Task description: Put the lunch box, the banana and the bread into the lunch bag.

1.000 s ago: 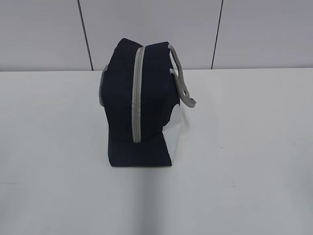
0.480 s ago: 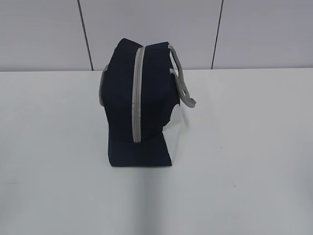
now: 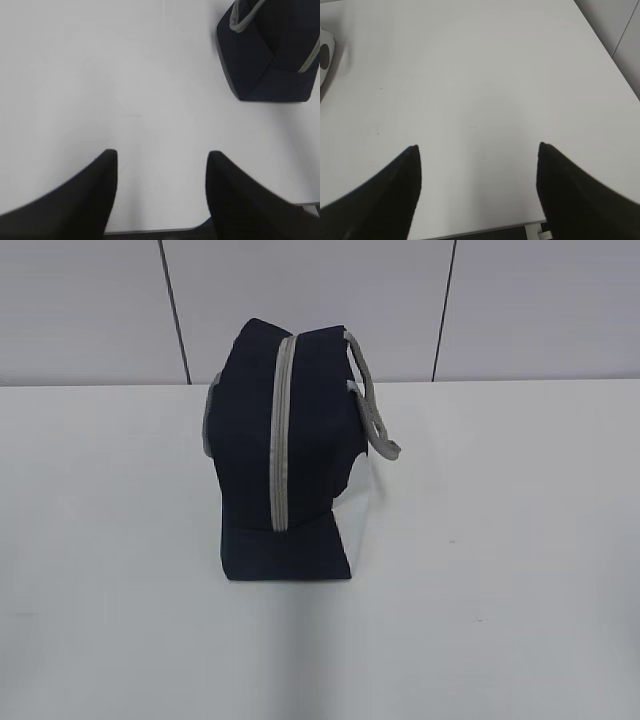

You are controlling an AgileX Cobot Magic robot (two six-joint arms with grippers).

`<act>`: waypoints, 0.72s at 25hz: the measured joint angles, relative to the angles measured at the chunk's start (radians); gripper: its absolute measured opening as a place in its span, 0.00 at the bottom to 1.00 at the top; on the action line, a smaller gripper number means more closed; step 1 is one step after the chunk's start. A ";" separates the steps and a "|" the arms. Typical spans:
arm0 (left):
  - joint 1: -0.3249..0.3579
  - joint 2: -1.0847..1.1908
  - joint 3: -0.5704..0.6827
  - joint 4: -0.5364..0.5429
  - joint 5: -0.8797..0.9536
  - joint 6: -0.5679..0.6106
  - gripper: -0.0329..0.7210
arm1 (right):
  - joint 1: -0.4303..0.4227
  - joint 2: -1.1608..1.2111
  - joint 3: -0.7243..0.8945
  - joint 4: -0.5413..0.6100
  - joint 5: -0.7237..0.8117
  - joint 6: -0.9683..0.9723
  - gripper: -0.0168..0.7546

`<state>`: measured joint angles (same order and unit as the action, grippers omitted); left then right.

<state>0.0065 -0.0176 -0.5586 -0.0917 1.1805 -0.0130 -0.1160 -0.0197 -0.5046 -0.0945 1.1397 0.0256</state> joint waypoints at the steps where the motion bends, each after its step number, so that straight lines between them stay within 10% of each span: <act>1: 0.000 -0.001 0.000 0.000 0.000 0.000 0.57 | 0.000 0.000 0.000 0.000 0.000 0.000 0.71; 18: 0.000 -0.001 0.000 0.000 0.000 0.000 0.53 | 0.000 0.000 0.000 0.000 0.000 0.000 0.71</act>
<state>0.0065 -0.0185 -0.5586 -0.0917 1.1805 -0.0130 -0.1160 -0.0197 -0.5046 -0.0945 1.1397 0.0256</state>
